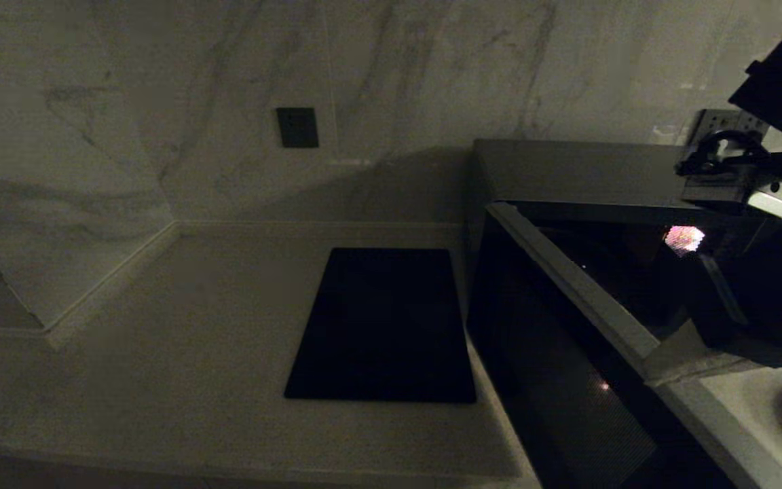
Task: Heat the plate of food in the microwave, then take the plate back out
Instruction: Close the microwave oven
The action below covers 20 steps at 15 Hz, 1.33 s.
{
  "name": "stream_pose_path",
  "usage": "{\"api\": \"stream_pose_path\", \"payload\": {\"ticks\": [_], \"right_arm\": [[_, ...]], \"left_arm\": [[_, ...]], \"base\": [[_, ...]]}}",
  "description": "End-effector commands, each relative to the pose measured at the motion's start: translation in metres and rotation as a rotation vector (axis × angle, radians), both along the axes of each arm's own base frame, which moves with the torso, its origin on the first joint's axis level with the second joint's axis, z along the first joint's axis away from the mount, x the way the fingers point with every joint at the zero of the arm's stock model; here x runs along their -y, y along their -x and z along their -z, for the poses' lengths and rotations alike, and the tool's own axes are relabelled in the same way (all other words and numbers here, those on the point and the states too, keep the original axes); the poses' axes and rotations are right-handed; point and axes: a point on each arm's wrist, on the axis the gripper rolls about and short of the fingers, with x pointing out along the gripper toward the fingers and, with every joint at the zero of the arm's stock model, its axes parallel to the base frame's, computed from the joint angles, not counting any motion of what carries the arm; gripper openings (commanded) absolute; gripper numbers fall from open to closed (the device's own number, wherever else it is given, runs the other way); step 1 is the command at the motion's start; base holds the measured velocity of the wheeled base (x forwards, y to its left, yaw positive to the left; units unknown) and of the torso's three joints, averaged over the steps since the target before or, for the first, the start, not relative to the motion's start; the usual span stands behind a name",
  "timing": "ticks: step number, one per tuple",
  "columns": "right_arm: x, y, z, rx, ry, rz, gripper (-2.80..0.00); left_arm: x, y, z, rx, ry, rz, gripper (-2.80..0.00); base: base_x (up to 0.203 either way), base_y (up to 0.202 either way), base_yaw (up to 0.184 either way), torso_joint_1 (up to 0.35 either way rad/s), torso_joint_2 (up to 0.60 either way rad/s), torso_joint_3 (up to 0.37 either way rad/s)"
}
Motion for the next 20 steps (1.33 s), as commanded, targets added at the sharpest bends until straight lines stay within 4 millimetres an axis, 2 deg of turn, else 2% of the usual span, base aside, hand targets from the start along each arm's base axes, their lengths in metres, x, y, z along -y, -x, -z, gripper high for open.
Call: {"api": "stream_pose_path", "payload": {"ticks": [1, 7, 10, 15, 20], "right_arm": [[0.013, -0.001, -0.001, 0.019, 0.017, 0.106, -2.8], [0.039, -0.004, -0.002, 0.019, 0.014, 0.238, -2.8], [0.052, -0.01, -0.005, 0.044, 0.002, 0.368, -2.8], [0.078, -0.038, 0.011, 0.06, 0.062, 0.595, -2.8], [0.093, -0.06, 0.019, 0.059, 0.068, 0.694, -2.8]], "left_arm": [[0.0, 0.0, 0.0, 0.0, 0.001, -0.001, -2.8], [0.0, 0.0, 0.0, 0.0, 0.001, -0.001, -2.8], [0.0, 0.0, 0.0, 0.0, 0.001, -0.001, -2.8], [0.0, 0.0, 0.0, -0.001, 0.001, -0.001, -2.8], [0.0, 0.0, 0.0, 0.0, 0.001, -0.001, -2.8]], "base": [[0.0, 0.0, 0.0, 0.0, 0.0, 0.0], [0.0, 0.0, 0.0, 0.0, 0.0, 0.0], [0.0, 0.0, 0.0, 0.0, 0.0, 0.0], [0.0, 0.0, 0.0, 0.0, 0.0, 0.0], [0.0, 0.0, 0.0, 0.0, 0.0, 0.0]]}}
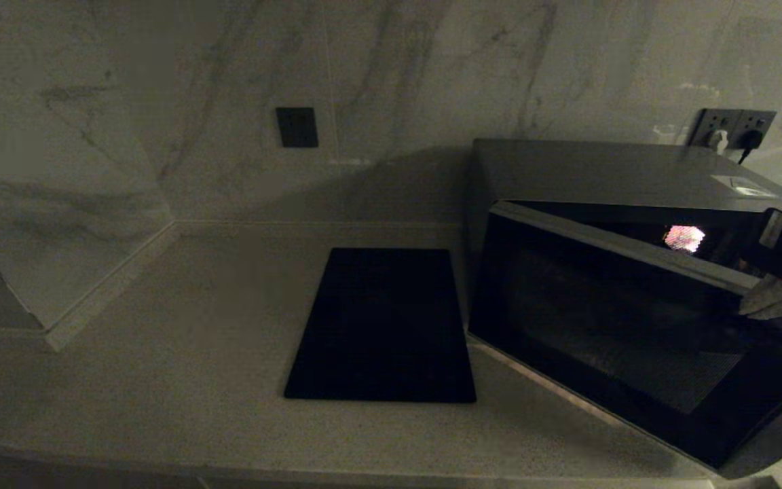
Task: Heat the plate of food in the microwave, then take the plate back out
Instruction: Close the microwave oven
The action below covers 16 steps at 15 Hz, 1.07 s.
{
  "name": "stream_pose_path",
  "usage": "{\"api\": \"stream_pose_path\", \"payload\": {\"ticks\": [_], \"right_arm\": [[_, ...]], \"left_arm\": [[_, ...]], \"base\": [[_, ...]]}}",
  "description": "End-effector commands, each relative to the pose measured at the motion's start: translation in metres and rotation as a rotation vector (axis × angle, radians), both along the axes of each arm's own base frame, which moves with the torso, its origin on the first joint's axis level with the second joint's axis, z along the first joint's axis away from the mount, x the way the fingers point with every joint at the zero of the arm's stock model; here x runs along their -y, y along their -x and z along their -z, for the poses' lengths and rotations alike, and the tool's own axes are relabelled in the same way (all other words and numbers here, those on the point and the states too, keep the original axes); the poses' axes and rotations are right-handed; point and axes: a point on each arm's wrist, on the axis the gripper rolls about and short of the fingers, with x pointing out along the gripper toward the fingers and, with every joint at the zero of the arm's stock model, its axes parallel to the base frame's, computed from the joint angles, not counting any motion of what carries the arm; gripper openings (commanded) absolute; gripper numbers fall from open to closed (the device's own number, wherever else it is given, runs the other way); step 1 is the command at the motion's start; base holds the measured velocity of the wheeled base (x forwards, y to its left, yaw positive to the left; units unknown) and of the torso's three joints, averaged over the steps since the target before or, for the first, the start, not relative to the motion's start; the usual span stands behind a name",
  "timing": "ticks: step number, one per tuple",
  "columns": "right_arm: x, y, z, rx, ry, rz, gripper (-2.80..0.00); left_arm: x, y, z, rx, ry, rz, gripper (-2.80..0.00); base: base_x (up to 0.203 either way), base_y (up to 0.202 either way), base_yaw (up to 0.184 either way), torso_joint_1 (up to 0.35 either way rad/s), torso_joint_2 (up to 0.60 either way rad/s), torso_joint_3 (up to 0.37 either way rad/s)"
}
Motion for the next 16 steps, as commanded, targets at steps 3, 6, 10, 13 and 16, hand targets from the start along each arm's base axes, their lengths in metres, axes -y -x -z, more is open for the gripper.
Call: {"api": "stream_pose_path", "payload": {"ticks": [3, 6, 10, 13, 16], "right_arm": [[0.008, -0.014, 0.005, -0.002, 0.0, 0.058, -2.8], [0.022, -0.029, 0.005, 0.05, -0.007, 0.124, -2.8], [0.05, -0.061, 0.013, 0.114, 0.003, 0.225, -2.8], [0.066, -0.081, 0.022, 0.14, 0.003, 0.281, -2.8], [0.073, -0.092, 0.023, 0.187, -0.001, 0.303, -2.8]], "left_arm": [[0.0, 0.0, 0.0, -0.001, 0.001, -0.001, -2.8], [0.0, 0.0, 0.0, 0.0, 0.001, -0.001, -2.8], [0.0, 0.0, 0.0, -0.001, 0.001, -0.001, -2.8], [0.0, 0.0, 0.0, -0.001, 0.001, -0.001, -2.8], [0.0, 0.0, 0.0, -0.001, 0.001, -0.001, -2.8]], "base": [[0.0, 0.0, 0.0, 0.0, 0.0, 0.0], [0.0, 0.0, 0.0, 0.0, 0.0, 0.0], [0.0, 0.0, 0.0, 0.0, 0.0, 0.0], [0.0, 0.0, 0.0, 0.0, 0.0, 0.0], [0.0, 0.0, 0.0, 0.0, 0.0, 0.0]]}}
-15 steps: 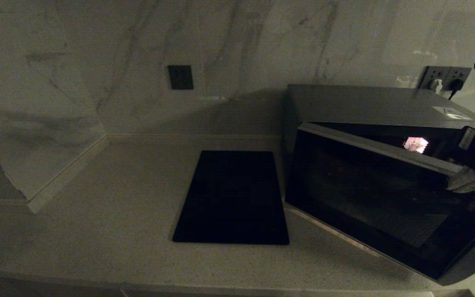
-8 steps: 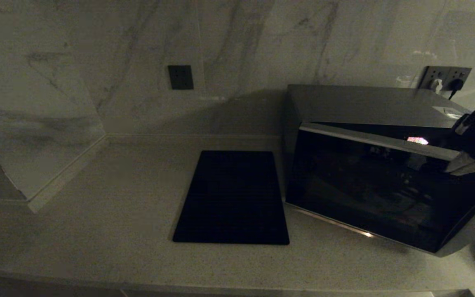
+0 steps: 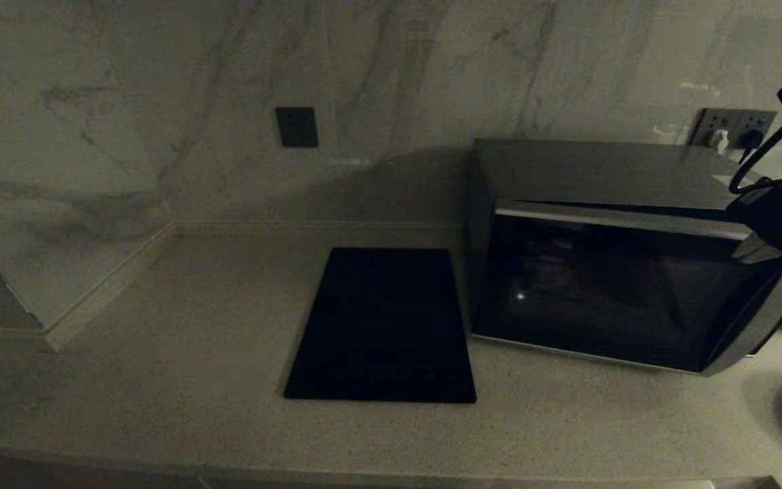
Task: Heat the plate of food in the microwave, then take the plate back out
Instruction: Close the microwave oven
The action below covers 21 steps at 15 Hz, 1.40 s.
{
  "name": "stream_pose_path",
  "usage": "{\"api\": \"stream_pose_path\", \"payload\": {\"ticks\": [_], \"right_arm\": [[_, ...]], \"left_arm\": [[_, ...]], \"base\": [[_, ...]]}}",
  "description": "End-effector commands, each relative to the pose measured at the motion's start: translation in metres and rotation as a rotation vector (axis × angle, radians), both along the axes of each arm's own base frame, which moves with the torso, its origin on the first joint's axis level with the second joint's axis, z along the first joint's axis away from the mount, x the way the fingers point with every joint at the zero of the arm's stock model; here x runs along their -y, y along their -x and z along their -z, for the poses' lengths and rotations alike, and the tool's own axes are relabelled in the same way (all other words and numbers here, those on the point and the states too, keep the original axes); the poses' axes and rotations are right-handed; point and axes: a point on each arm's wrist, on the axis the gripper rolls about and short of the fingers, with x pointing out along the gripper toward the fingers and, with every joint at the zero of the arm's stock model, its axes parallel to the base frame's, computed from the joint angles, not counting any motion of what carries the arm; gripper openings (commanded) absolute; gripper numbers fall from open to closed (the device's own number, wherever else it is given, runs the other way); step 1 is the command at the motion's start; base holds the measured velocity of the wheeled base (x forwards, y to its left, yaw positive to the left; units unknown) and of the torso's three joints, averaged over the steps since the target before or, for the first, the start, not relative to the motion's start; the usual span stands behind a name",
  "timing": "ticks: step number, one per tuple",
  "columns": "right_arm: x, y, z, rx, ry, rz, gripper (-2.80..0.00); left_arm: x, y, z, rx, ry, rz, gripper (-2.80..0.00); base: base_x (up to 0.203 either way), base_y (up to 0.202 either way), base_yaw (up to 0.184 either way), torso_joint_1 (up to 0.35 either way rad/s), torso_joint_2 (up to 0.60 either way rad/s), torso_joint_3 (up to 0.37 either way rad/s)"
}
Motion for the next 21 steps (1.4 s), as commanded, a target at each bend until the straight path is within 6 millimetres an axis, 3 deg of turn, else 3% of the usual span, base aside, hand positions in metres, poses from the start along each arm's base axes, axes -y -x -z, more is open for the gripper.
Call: {"api": "stream_pose_path", "payload": {"ticks": [1, 16, 21], "right_arm": [[0.005, -0.008, 0.005, 0.002, -0.002, 0.018, -2.8], [0.006, -0.037, 0.004, 0.134, 0.0, 0.019, -2.8], [0.005, -0.037, 0.002, 0.142, -0.005, 0.017, -2.8]], "left_arm": [[0.0, 0.0, 0.0, -0.001, 0.001, -0.001, -2.8], [0.0, 0.0, 0.0, 0.0, 0.001, -0.001, -2.8], [0.0, 0.0, 0.0, -0.001, 0.001, -0.001, -2.8]], "base": [[0.0, 0.0, 0.0, 0.0, 0.0, 0.0], [0.0, 0.0, 0.0, 0.0, 0.0, 0.0], [0.0, 0.0, 0.0, 0.0, 0.0, 0.0]]}}
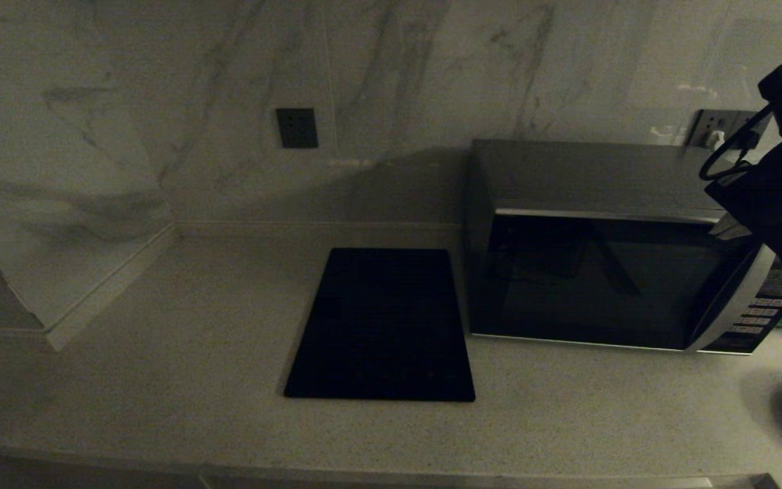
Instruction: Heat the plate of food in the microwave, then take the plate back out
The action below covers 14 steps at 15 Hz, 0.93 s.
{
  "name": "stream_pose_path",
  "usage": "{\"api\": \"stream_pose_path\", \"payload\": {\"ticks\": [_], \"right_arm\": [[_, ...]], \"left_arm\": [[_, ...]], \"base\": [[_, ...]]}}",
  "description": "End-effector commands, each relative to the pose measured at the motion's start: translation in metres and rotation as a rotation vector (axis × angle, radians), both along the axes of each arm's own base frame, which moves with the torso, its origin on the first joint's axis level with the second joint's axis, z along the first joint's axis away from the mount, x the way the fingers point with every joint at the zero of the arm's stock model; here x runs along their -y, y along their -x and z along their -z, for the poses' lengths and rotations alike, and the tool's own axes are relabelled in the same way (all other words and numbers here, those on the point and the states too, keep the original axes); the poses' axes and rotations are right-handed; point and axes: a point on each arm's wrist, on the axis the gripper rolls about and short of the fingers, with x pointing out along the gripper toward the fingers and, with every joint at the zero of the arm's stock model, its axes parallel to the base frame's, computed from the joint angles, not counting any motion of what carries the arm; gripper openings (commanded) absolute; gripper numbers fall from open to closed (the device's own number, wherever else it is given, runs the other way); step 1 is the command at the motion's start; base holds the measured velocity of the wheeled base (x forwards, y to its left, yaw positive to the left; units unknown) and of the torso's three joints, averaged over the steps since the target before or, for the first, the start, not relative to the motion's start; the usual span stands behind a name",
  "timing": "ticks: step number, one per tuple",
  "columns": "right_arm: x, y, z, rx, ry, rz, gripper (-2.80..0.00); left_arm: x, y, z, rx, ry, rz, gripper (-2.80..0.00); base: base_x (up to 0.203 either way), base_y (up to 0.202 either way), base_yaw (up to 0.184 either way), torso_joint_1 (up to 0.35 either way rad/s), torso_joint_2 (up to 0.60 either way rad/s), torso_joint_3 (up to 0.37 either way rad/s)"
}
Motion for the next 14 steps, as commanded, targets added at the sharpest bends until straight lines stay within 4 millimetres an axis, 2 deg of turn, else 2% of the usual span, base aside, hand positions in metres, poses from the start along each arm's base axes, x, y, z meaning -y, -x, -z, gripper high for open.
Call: {"api": "stream_pose_path", "payload": {"ticks": [1, 3, 6, 10, 14], "right_arm": [[0.0, 0.007, -0.005, 0.011, -0.006, 0.004, -2.8], [-0.001, 0.027, -0.017, 0.041, -0.004, 0.001, -2.8], [-0.002, 0.074, -0.037, 0.088, 0.02, -0.015, -2.8], [0.0, 0.163, -0.042, 0.107, 0.118, -0.051, -2.8], [-0.005, 0.255, -0.032, 0.164, 0.242, -0.09, -2.8]], "left_arm": [[0.0, 0.0, 0.0, -0.001, 0.001, -0.001, -2.8], [0.0, 0.0, 0.0, -0.002, 0.001, -0.001, -2.8], [0.0, 0.0, 0.0, -0.001, 0.001, -0.001, -2.8], [0.0, 0.0, 0.0, 0.0, 0.001, -0.001, -2.8], [0.0, 0.0, 0.0, 0.0, 0.001, -0.001, -2.8]], "base": [[0.0, 0.0, 0.0, 0.0, 0.0, 0.0], [0.0, 0.0, 0.0, 0.0, 0.0, 0.0], [0.0, 0.0, 0.0, 0.0, 0.0, 0.0], [0.0, 0.0, 0.0, 0.0, 0.0, 0.0], [0.0, 0.0, 0.0, 0.0, 0.0, 0.0]]}}
